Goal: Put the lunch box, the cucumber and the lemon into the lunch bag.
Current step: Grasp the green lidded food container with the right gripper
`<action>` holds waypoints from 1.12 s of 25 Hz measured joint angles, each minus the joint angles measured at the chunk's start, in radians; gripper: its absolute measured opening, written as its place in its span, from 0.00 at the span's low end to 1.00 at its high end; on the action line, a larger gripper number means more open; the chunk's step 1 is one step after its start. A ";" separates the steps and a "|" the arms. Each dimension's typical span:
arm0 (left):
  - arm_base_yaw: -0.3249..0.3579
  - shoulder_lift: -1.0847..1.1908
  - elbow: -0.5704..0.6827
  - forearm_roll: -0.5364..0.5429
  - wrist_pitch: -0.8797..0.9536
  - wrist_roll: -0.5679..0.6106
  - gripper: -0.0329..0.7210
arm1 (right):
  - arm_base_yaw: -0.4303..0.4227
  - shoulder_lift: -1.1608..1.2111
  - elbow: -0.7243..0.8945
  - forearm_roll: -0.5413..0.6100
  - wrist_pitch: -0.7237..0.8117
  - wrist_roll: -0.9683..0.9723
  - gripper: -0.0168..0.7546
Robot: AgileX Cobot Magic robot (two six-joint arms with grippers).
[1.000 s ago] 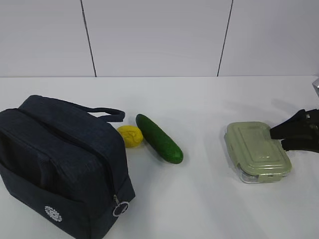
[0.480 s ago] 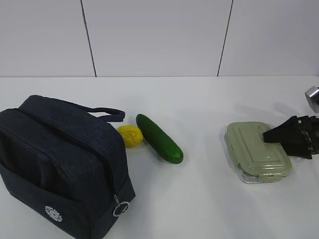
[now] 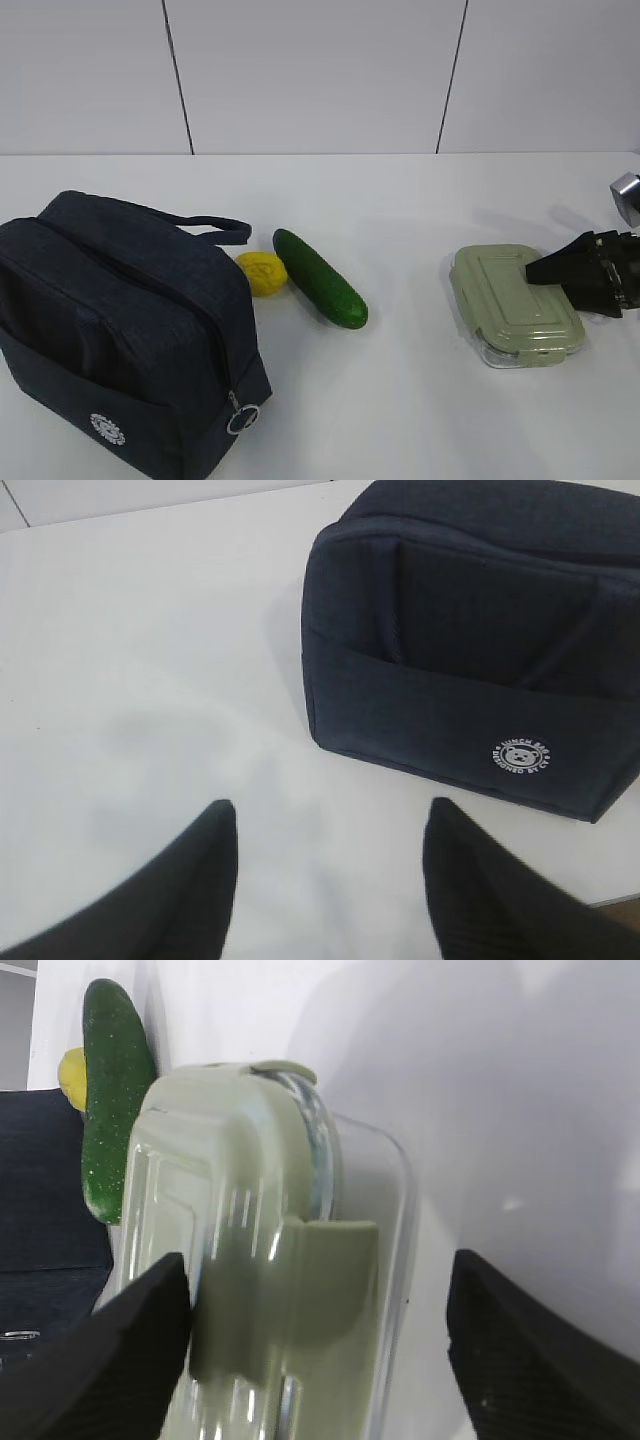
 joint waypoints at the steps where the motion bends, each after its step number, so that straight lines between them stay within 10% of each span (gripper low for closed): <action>1: 0.000 0.000 0.000 0.000 0.000 0.000 0.62 | 0.000 0.000 0.000 0.000 0.000 0.000 0.78; 28: 0.000 0.000 0.000 0.000 0.000 0.000 0.62 | 0.021 -0.041 -0.015 -0.082 0.001 0.047 0.78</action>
